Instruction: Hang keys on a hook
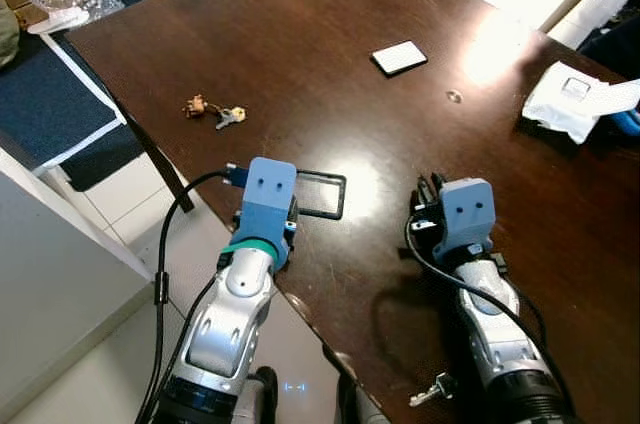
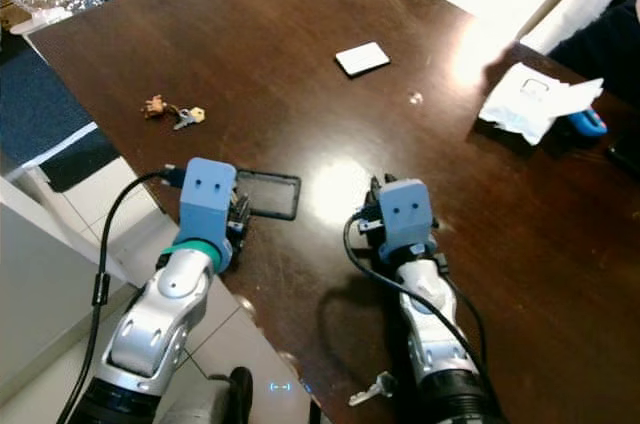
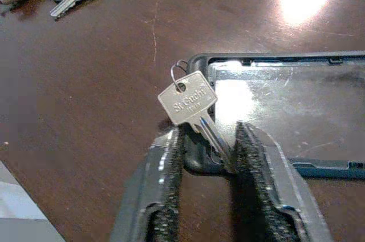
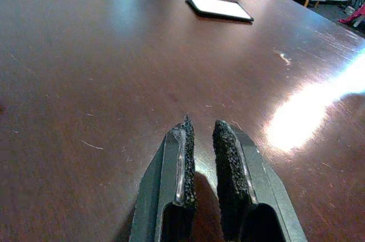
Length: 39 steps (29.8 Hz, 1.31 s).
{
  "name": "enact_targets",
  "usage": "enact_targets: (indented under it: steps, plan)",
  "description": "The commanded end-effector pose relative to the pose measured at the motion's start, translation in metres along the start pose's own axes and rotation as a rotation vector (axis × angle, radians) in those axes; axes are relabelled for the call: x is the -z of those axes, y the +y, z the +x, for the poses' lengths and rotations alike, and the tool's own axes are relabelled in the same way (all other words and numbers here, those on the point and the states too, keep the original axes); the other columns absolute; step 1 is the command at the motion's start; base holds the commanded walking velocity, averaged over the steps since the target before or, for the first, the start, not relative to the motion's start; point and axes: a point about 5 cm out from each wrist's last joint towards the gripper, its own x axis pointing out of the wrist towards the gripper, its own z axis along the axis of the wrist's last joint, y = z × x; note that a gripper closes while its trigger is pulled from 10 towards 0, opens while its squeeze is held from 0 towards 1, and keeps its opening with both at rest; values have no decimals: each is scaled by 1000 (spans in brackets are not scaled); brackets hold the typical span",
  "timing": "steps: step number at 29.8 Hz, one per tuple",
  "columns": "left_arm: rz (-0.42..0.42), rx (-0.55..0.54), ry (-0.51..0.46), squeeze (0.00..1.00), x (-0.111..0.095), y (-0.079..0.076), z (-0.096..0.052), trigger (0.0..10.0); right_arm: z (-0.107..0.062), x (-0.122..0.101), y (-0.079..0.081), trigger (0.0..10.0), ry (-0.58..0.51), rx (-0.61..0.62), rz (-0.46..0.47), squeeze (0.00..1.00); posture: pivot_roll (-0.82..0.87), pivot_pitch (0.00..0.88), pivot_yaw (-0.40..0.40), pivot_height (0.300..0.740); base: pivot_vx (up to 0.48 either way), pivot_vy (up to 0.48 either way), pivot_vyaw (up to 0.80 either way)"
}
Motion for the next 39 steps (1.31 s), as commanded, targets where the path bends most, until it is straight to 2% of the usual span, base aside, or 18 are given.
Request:
enact_targets:
  steps: [1, 16, 22, 23, 24, 25, 27, 28, 31, 33, 35, 37, 39]
  plan:
    - [12, -32, 177, 0, 36, 1, -2, 0, -10, 18, 4, 10000, 94, -21, -5, 0, -6, 218, 109, 740, 0, 0, 0]
    - [2, -56, 143, 0, 29, 7, 1, 0, -9, 17, 5, 10000, 91, -18, -2, 0, -1, 221, 110, 740, 0, 0, 0]
    - [-82, -43, -9, 0, -3, 19, 3, 0, -8, 17, 5, 10000, 90, -11, 0, 0, 0, 221, 113, 740, 0, 0, 0]
    - [-105, -28, -48, 0, -12, 20, 2, 10000, -8, 17, 5, 10000, 90, -10, 0, 0, 0, 221, 113, 740, 0, 0, 0]
    - [-118, -17, -87, 0, -22, 21, 0, 10000, -8, 17, 5, 10000, 90, -8, 0, 0, 0, 221, 113, 740, 0, 0, 0]
    - [-118, -17, -87, 0, -22, 21, 0, 10000, -8, 17, 5, 10000, 90, -8, 0, 0, 0, 221, 113, 740, 0, 0, 0]
    - [-154, -3, -166, 0, -41, 26, -3, 10000, -8, 17, 4, 10000, 90, -6, 1, 0, 0, 221, 113, 740, 0, 0, 0]
    - [-154, -3, -166, 0, -41, 26, -3, 10000, -8, 17, 4, 10000, 90, -6, 1, 0, 0, 221, 113, 740, 0, 0, 0]
    - [-177, 8, -272, 0, -65, 33, -7, 10000, -7, 17, 5, 10000, 89, -3, 4, 0, 7, 211, 115, 740, 0, 0, 0]
    - [-177, 8, -272, 0, -65, 33, -7, 10000, -7, 17, 5, 10000, 89, -3, 4, 0, 7, 211, 115, 740, 0, 0, 0]
    - [-184, 25, -320, 0, -76, 34, -11, 10000, -6, 16, 5, 10000, 87, 0, 5, 0, 9, 204, 116, 740, 0, 0, 0]
    - [-184, 25, -320, 0, -76, 34, -11, 10000, -6, 16, 5, 10000, 87, 0, 5, 0, 9, 204, 116, 740, 0, 0, 0]
    - [-177, 58, -363, 0, -85, 32, -14, 10000, -4, 16, 5, 10000, 84, 3, 7, 0, 10, 197, 116, 740, 0, 0, 0]
